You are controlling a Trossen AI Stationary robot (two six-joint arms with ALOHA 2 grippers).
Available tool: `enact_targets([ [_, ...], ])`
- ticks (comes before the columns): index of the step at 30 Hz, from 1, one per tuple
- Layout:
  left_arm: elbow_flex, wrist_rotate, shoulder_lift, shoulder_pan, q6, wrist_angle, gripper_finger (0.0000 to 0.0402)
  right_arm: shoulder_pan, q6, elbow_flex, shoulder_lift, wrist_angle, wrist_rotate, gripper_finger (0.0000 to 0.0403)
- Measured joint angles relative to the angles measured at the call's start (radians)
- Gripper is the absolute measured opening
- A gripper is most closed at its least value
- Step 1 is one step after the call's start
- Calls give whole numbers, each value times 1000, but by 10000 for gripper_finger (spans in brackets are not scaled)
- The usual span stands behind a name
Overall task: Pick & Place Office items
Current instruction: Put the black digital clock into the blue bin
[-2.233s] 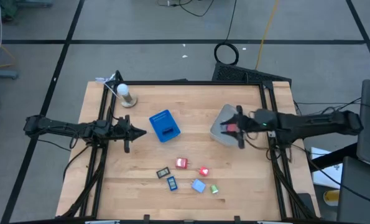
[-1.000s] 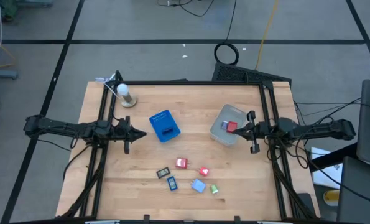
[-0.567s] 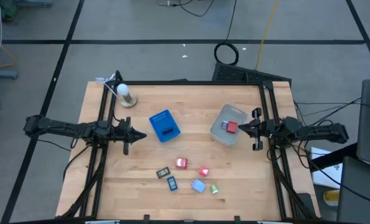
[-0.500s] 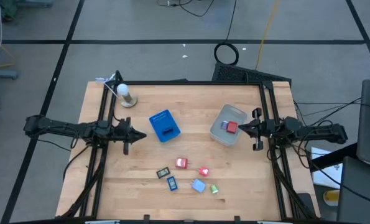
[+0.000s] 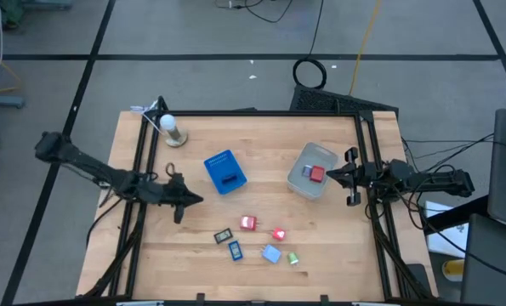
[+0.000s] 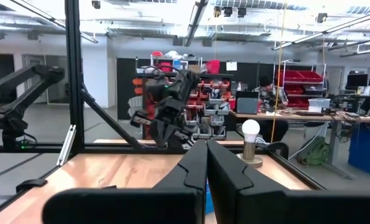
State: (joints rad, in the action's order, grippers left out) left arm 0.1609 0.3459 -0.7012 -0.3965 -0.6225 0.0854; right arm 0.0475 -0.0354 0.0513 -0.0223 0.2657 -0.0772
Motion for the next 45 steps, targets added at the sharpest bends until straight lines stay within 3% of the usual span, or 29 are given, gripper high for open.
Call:
enact_targets([
  [6, 265, 108, -358, -147, -33, -83, 3, 0, 16, 0, -3, -5, 0, 1],
  [11, 518, 108, -618, -163, -62, -325, 28, 0, 16, 0, -23, -7, 3, 1],
  [14, 639, 93, -746, -163, -96, -469, 57, 0, 16, 0, -30, -11, 3, 1],
  [19, 773, -23, -892, -161, -214, -537, 136, 0, -8, 0, -34, -8, 2, 1],
  [26, 869, -119, -1016, -150, -301, -641, 270, 0, -60, 6, -34, 2, 1, 1],
  [32, 883, -114, -1072, -119, -264, -668, 340, 0, -99, 6, -34, 14, 0, 1],
  [38, 882, -158, -1101, -102, -202, -646, 355, 0, -112, 6, -34, 14, 0, 1],
  [45, 882, -156, -1108, -86, -129, -658, 326, 0, -109, 6, -34, 14, 0, 1],
])
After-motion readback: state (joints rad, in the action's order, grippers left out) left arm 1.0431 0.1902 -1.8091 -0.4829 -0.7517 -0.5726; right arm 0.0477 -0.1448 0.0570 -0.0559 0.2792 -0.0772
